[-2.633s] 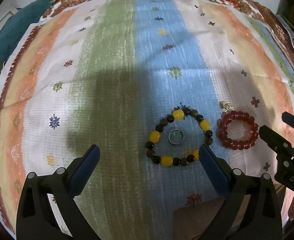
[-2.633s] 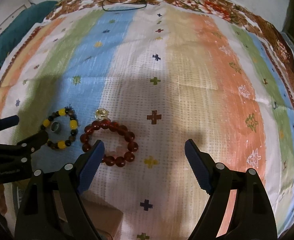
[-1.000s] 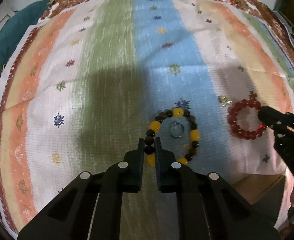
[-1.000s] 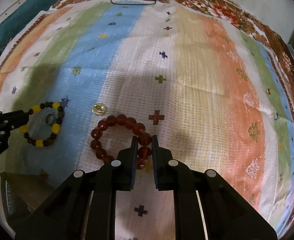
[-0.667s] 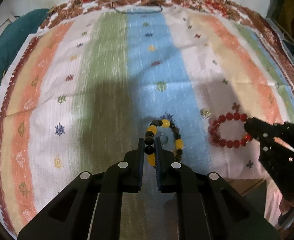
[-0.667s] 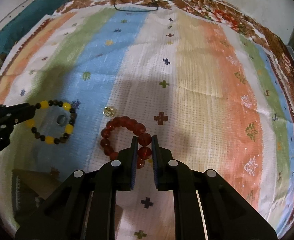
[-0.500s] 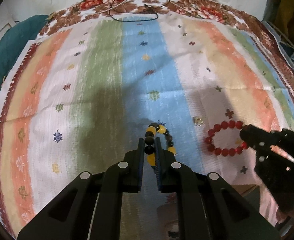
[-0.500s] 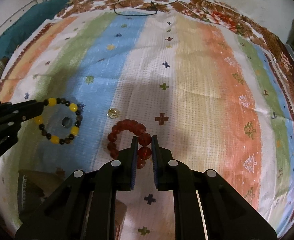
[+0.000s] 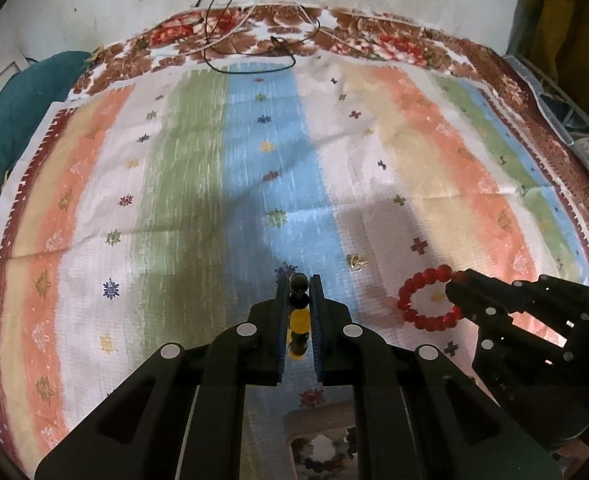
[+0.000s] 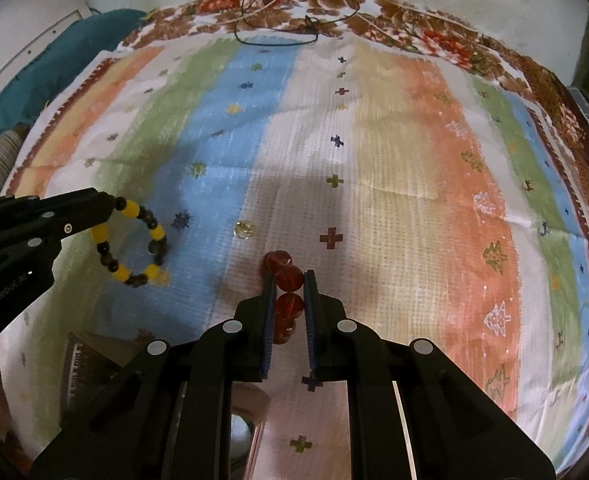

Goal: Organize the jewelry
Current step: 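Lift both held bracelets and carry them over the silver tin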

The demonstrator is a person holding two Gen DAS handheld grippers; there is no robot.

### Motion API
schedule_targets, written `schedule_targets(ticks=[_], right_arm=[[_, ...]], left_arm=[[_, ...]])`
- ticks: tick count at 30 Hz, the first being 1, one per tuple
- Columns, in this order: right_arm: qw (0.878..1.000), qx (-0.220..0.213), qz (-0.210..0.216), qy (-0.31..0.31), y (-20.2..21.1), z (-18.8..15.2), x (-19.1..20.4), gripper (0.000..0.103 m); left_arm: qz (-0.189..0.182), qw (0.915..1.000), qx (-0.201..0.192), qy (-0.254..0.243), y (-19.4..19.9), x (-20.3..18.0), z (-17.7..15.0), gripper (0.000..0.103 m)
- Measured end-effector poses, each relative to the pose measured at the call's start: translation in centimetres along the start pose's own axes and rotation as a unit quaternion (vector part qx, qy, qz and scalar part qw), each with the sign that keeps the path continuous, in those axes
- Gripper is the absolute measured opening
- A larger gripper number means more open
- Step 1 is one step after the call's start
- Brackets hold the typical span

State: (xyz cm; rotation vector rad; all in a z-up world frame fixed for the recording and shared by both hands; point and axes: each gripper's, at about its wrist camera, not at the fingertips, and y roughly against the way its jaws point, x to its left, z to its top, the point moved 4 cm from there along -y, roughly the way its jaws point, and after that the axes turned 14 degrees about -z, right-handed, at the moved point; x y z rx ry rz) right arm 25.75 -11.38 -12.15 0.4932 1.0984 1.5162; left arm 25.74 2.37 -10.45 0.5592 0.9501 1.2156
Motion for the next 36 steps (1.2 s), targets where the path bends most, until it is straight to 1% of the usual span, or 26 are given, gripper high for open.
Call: schedule_targets(ticks=[8, 18, 22, 26, 31, 36], right_arm=[[1.000, -0.010, 0.013, -0.014, 1.9, 0.0, 0.0, 0.014], [0.998, -0.048, 0.027, -0.026, 6.0, -0.1, -0.2, 0.014], [0.997, -0.059, 0.031, -0.032, 7.4, -0.5, -0.6, 0.014], [0.997, -0.076, 0.020, -0.027, 8.6, -1.0, -0.8, 0.014], [0.996, -0.084, 0.022, -0.029, 9.6, -1.5, -0.8, 0.014], [0.995, -0.082, 0.040, -0.035, 10.4, -2.3, -0.9, 0.014]], left_arm=[[-0.010, 0.9998, -0.017, 0.002, 2.2, -0.7, -0.2, 0.010], [-0.020, 0.9982, -0.054, -0.015, 6.4, -2.5, -0.4, 0.010], [-0.033, 0.9973, -0.064, -0.014, 7.7, -3.2, -0.9, 0.010], [-0.036, 0.9966, -0.070, -0.022, 8.8, -4.1, -1.5, 0.010], [-0.039, 0.9954, -0.078, -0.040, 9.9, -5.4, -2.2, 0.010], [-0.042, 0.9954, -0.074, -0.045, 10.2, -5.9, -3.0, 0.010]])
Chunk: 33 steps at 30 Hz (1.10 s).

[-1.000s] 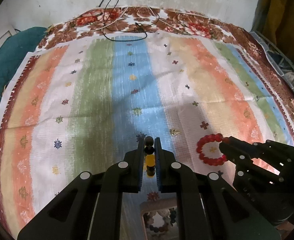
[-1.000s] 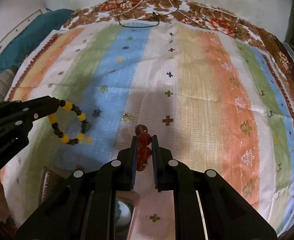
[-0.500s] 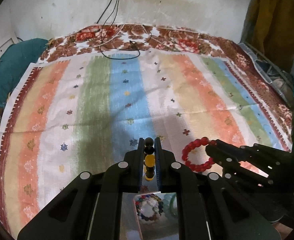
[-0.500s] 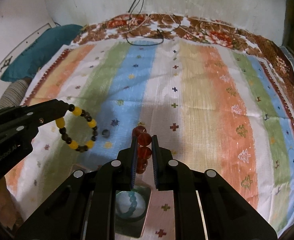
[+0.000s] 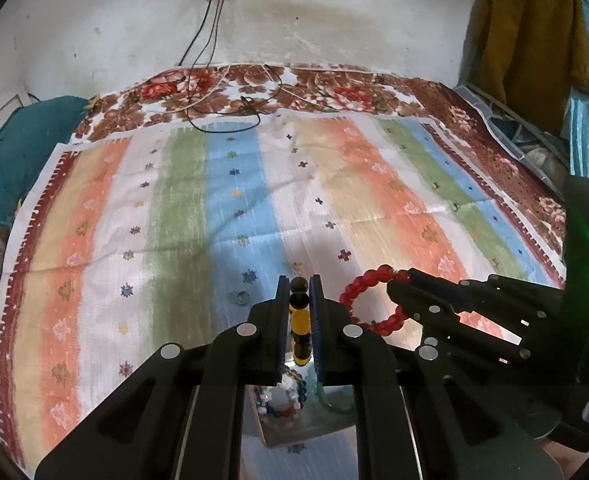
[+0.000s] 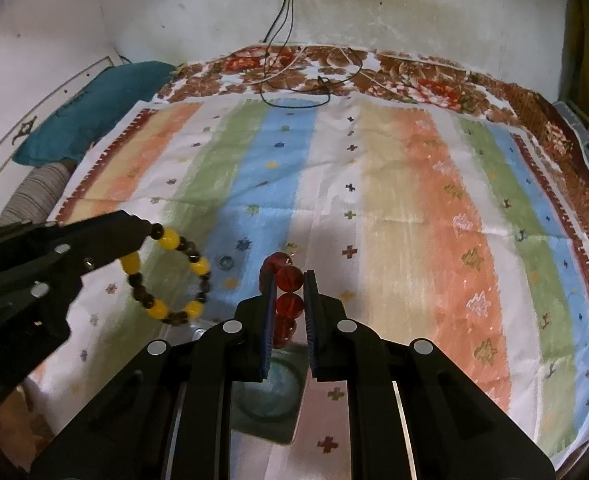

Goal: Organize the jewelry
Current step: 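Lift both held bracelets and carry them over the silver tin, then open the right tool over the tin while the left tool releases its bracelet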

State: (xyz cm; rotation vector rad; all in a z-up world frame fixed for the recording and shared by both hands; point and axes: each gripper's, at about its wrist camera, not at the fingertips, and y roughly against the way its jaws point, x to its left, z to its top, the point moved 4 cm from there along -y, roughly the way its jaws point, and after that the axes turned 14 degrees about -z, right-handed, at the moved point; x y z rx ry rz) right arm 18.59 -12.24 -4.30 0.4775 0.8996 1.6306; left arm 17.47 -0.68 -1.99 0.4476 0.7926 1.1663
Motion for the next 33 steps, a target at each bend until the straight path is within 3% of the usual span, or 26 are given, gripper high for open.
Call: schedule_targets(ticks=[10, 33], right_arm=[[1.000, -0.016, 0.016, -0.009, 2.4, -1.2, 0.0, 0.014], [0.999, -0.024, 0.025, -0.005, 4.7, -3.6, -0.1, 0.014]], left_arm=[[-0.008, 0.9996, -0.023, -0.012, 2.6, -1.6, -1.1, 0.010], [-0.017, 0.9997, -0.017, -0.009, 4.2, -2.9, -3.8, 0.010]])
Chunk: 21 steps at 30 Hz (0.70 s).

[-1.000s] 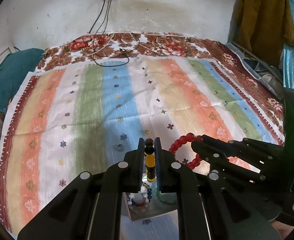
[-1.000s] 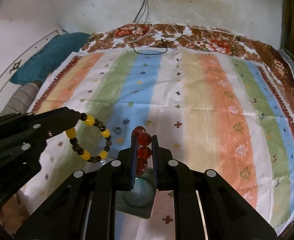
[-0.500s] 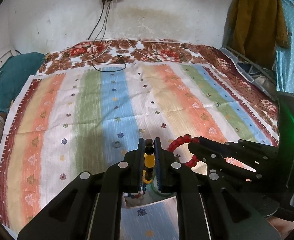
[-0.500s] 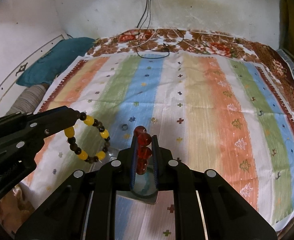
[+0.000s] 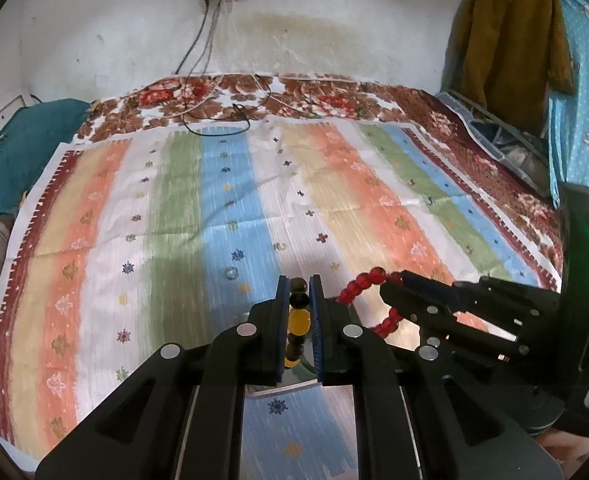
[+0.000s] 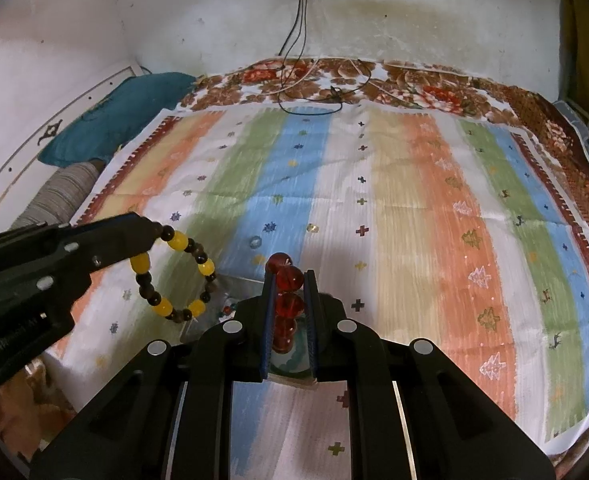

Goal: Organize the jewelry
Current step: 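Open the right tool over the tin while the left tool releases its bracelet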

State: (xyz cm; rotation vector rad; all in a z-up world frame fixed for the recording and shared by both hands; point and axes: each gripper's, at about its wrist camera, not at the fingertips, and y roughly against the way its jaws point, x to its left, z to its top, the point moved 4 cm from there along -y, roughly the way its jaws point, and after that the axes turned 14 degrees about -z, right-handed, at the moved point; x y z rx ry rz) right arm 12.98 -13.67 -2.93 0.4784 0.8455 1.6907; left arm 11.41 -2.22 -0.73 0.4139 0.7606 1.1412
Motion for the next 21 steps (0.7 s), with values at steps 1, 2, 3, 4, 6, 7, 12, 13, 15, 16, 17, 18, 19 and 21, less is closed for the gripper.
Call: schedule_targets(ticks=[1, 2, 3, 4, 6, 7, 12, 13, 15, 16, 17, 18, 19, 21], right_arm=[[1.000, 0.001, 0.001, 0.000, 0.0, -0.1, 0.1, 0.014], [1.000, 0.001, 0.001, 0.000, 0.0, -0.2, 0.0, 0.014], [1.000, 0.003, 0.003, 0.001, 0.0, -0.2, 0.1, 0.014], [1.000, 0.004, 0.004, 0.001, -0.1, -0.2, 0.1, 0.014], [1.000, 0.009, 0.009, 0.002, -0.2, -0.3, 0.2, 0.015], [1.000, 0.011, 0.014, 0.002, -0.3, -0.3, 0.3, 0.017], [1.000, 0.011, 0.001, 0.002, -0.6, -0.1, -0.1, 0.045], [1.000, 0.015, 0.001, 0.000, -0.8, 0.0, -0.3, 0.045], [1.000, 0.022, -0.001, -0.003, -1.3, 0.1, -0.7, 0.047], [1.000, 0.025, -0.002, -0.005, -1.6, 0.2, -0.8, 0.049], [1.000, 0.027, -0.003, -0.007, -1.7, 0.3, -1.0, 0.052], [1.000, 0.029, -0.003, -0.008, -2.0, 0.4, -1.1, 0.053], [1.000, 0.030, -0.003, -0.008, -2.0, 0.5, -1.2, 0.055], [0.999, 0.031, -0.004, -0.010, -2.3, 0.8, -1.4, 0.060]], left_arm=[[0.001, 1.0000, 0.001, 0.000, 0.0, 0.0, 0.0, 0.010], [0.003, 1.0000, 0.002, 0.000, -0.1, 0.0, 0.0, 0.010], [0.004, 1.0000, 0.003, 0.001, -0.2, 0.3, 0.1, 0.010], [0.006, 1.0000, 0.005, 0.003, -0.3, 0.5, 0.1, 0.010], [0.009, 0.9999, 0.008, 0.010, -0.4, 0.8, 0.1, 0.010], [0.012, 0.9998, 0.007, 0.013, -0.4, 1.0, 0.2, 0.015], [0.035, 0.9989, -0.001, 0.030, 0.0, 2.7, 0.7, 0.036], [0.037, 0.9986, -0.001, 0.036, 0.0, 3.1, 0.8, 0.039], [0.040, 0.9980, 0.000, 0.050, 0.1, 4.0, 0.9, 0.043], [0.041, 0.9977, 0.000, 0.055, 0.1, 4.4, 0.9, 0.046], [0.042, 0.9974, 0.001, 0.058, 0.1, 4.7, 1.0, 0.048], [0.043, 0.9972, 0.002, 0.062, 0.0, 4.9, 1.0, 0.052], [0.045, 0.9969, 0.005, 0.064, -0.1, 5.3, 1.0, 0.054], [0.046, 0.9965, 0.011, 0.069, -0.4, 5.7, 0.9, 0.060]])
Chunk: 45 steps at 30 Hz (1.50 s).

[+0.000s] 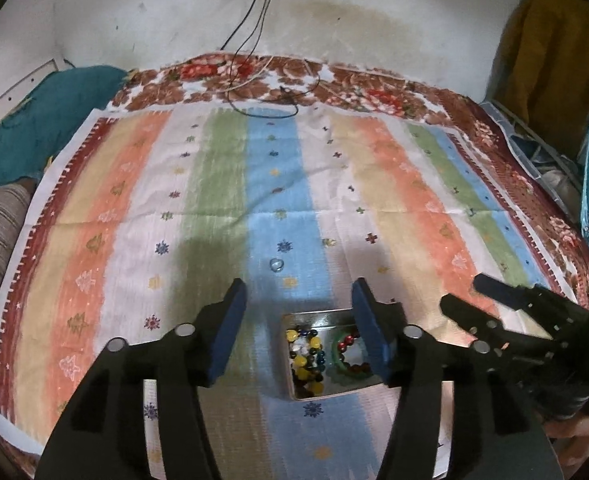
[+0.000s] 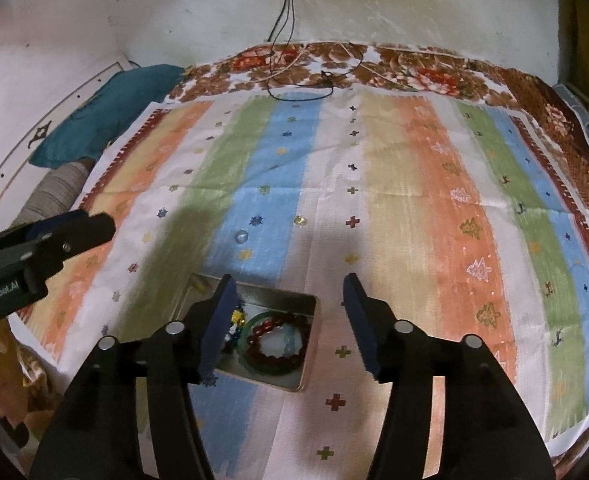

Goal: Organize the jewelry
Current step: 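Open the right tool over the tin while the left tool releases its bracelet, then move both open tools toward the silver ring and gold charm on the cloth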

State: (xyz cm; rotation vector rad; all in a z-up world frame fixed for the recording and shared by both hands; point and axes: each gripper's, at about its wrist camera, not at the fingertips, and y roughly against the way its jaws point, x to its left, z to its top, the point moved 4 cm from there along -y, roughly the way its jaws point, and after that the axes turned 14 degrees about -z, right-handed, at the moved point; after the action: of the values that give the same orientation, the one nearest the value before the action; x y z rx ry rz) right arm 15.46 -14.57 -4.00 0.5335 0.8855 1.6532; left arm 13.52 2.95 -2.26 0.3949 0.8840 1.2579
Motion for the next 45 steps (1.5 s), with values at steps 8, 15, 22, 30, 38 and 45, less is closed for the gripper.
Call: schedule_targets(ticks=[8, 15, 22, 30, 38, 45], right_arm=[[0.999, 0.023, -0.006, 0.021, -2.7, 1.1, -0.1, 0.070], [0.999, 0.034, -0.007, 0.042, -4.5, 1.4, 0.1, 0.075], [0.997, 0.032, -0.002, 0.069, -6.2, 2.2, 0.8, 0.075], [0.995, 0.032, 0.010, 0.098, -7.8, 2.7, 1.5, 0.075], [0.995, 0.044, 0.014, 0.091, -9.9, 3.5, 1.1, 0.075], [0.992, 0.047, 0.013, 0.115, -11.5, 3.9, 1.4, 0.075]], left_arm=[[-0.004, 0.9991, 0.041, 0.007, -2.8, 1.3, 0.0, 0.075], [-0.004, 0.9982, 0.057, 0.014, -4.5, 1.9, 0.5, 0.076], [-0.003, 0.9975, 0.070, 0.004, -6.1, 2.5, 0.9, 0.077], [0.000, 0.9962, 0.087, -0.010, -8.3, 3.6, 1.4, 0.077], [0.003, 0.9937, 0.110, -0.021, -10.1, 4.9, 2.0, 0.077], [-0.007, 0.9898, 0.138, -0.036, -12.2, 5.1, 1.8, 0.076]])
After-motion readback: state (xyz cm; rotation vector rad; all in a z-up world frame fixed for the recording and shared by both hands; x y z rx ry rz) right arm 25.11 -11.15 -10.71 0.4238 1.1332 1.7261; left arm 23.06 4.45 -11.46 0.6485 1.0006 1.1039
